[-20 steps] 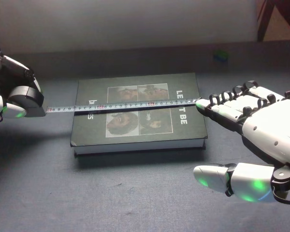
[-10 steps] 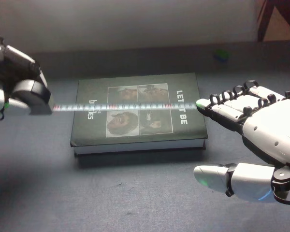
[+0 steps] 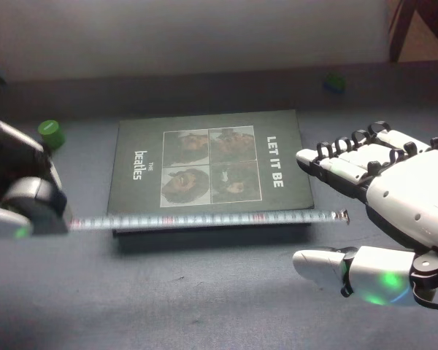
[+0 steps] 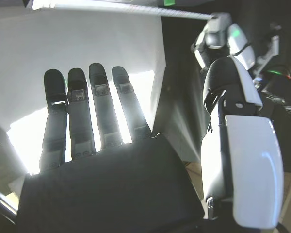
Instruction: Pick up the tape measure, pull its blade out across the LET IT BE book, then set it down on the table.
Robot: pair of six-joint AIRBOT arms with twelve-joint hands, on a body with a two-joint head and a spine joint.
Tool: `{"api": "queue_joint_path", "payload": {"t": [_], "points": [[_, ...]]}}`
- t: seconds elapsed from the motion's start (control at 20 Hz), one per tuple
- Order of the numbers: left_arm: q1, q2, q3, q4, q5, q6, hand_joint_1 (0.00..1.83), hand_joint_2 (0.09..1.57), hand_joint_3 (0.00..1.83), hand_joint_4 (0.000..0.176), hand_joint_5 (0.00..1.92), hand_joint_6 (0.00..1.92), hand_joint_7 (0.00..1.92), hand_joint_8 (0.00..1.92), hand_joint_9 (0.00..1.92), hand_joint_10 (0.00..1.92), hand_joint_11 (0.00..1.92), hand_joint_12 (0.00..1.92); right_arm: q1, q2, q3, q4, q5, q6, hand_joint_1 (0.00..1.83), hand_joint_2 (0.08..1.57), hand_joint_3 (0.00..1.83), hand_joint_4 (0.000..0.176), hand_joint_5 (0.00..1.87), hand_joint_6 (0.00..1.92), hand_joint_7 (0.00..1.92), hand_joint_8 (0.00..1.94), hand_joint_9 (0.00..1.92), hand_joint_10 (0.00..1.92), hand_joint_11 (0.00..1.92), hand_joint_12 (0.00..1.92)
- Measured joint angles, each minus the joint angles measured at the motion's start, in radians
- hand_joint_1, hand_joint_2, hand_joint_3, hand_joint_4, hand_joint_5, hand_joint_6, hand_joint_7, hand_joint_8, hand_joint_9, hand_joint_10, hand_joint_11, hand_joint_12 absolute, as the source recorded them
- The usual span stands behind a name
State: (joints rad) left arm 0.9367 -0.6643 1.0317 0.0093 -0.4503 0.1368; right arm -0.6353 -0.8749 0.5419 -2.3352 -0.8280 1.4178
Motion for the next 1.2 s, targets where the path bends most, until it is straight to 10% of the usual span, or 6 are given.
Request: {"api": "queue_joint_path", "payload": {"t": [0.3, 0.35, 0.45, 0.85, 0.95, 1.2], "points": [[0.185, -0.034, -0.032, -0.152, -0.163, 0.065, 1.38, 1.09, 0.00, 0.000, 0.91, 1.05, 1.14, 0.67, 0.92, 1.15, 0.87, 0.84, -0.005, 0.000, 0.000, -0.006, -0.004, 0.002, 0.09, 1.11, 0.00, 0.000, 0.14, 0.00, 0.20, 0.00, 0.18, 0.00, 0.00, 0.76], [0.208, -0.048, -0.032, -0.163, -0.190, 0.065, 1.47, 1.09, 0.00, 0.000, 0.91, 1.00, 1.13, 0.63, 0.94, 1.03, 0.83, 1.37, -0.005, -0.002, 0.000, -0.007, -0.005, 0.002, 0.09, 1.11, 0.00, 0.000, 0.14, 0.00, 0.20, 0.00, 0.18, 0.00, 0.00, 0.76], [0.230, -0.074, -0.031, -0.160, -0.210, 0.066, 1.49, 1.09, 0.00, 0.000, 0.91, 1.00, 1.13, 0.64, 0.96, 1.00, 0.78, 1.52, -0.005, -0.002, 0.000, -0.007, -0.005, 0.002, 0.10, 1.10, 0.00, 0.000, 0.14, 0.00, 0.20, 0.00, 0.18, 0.00, 0.00, 0.76], [0.257, -0.129, -0.018, -0.166, -0.258, 0.076, 1.49, 1.09, 0.00, 0.000, 0.92, 1.00, 1.10, 0.65, 0.96, 1.00, 0.80, 1.51, -0.012, -0.004, 0.000, -0.010, -0.004, 0.003, 0.11, 1.11, 0.00, 0.000, 0.13, 0.00, 0.21, 0.00, 0.19, 0.00, 0.00, 0.77], [0.267, -0.137, -0.015, -0.171, -0.270, 0.076, 1.38, 1.10, 0.00, 0.000, 0.92, 1.06, 1.09, 0.70, 0.93, 1.15, 0.81, 0.96, -0.012, -0.004, 0.000, -0.010, -0.006, 0.003, 0.11, 1.11, 0.00, 0.000, 0.14, 0.00, 0.21, 0.00, 0.20, 0.00, 0.00, 0.79], [0.288, -0.158, -0.014, -0.169, -0.269, 0.081, 1.36, 1.15, 0.00, 0.000, 0.80, 1.24, 0.96, 0.94, 0.83, 1.31, 0.70, 0.89, -0.012, -0.004, 0.000, -0.013, -0.006, 0.003, 0.11, 1.10, 0.00, 0.000, 0.14, 0.00, 0.21, 0.00, 0.19, 0.00, 0.00, 0.79]]}}
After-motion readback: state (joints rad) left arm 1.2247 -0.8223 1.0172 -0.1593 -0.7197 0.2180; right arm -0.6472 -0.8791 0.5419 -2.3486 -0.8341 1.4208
